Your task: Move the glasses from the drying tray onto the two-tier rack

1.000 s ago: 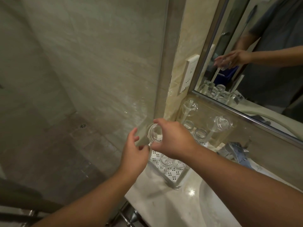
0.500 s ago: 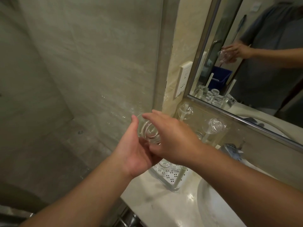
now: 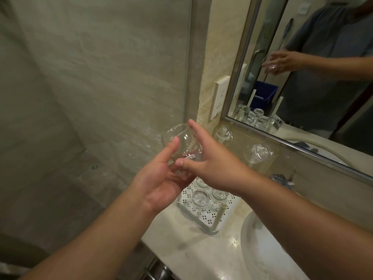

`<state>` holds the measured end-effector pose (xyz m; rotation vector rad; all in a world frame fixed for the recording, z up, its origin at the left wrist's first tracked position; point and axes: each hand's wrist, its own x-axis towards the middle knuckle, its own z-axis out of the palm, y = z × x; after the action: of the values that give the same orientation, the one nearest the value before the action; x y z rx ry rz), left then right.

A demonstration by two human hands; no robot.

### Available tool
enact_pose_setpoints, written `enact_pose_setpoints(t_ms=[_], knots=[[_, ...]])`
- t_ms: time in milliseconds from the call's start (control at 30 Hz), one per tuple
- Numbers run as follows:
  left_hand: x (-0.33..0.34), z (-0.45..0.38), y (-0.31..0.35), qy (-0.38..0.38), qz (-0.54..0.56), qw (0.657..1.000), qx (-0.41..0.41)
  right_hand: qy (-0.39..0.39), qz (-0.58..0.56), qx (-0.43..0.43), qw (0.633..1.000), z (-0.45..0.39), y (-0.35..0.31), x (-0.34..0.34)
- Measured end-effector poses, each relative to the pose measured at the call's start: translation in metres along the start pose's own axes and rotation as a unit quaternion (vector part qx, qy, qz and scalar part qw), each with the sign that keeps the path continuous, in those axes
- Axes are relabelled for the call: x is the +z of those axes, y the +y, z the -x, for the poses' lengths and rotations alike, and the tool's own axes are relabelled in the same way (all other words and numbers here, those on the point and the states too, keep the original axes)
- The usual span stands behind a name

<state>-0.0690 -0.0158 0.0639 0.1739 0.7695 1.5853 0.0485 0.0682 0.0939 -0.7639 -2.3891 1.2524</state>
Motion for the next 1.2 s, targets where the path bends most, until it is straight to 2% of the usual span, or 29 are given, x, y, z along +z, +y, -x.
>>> enact_pose_setpoints(t_ms=[233,400,500,800,1200], knots=[[0.007,-0.003,-0.003,-0.045,-0.088,0.989,0.111,0.043,-0.068,0.028,0.996,-0.005,0.008,-0.004],[0.013,0.001,-0.006,-0.024,-0.179,0.971,0.157,0.096,-0.017,-0.001,0.995,0.001,0.012,0.0],[0.018,0.003,-0.008,-0.023,-0.21,0.963,0.17,0.133,-0.028,-0.009,0.991,0.003,0.015,0.004],[0.044,-0.009,-0.037,-0.022,-0.242,0.959,0.146,0.174,-0.102,0.029,0.979,0.024,0.04,-0.013],[0.126,-0.027,-0.124,-0.093,-0.325,0.939,0.07,0.289,-0.093,0.079,0.95,0.111,0.089,-0.092]])
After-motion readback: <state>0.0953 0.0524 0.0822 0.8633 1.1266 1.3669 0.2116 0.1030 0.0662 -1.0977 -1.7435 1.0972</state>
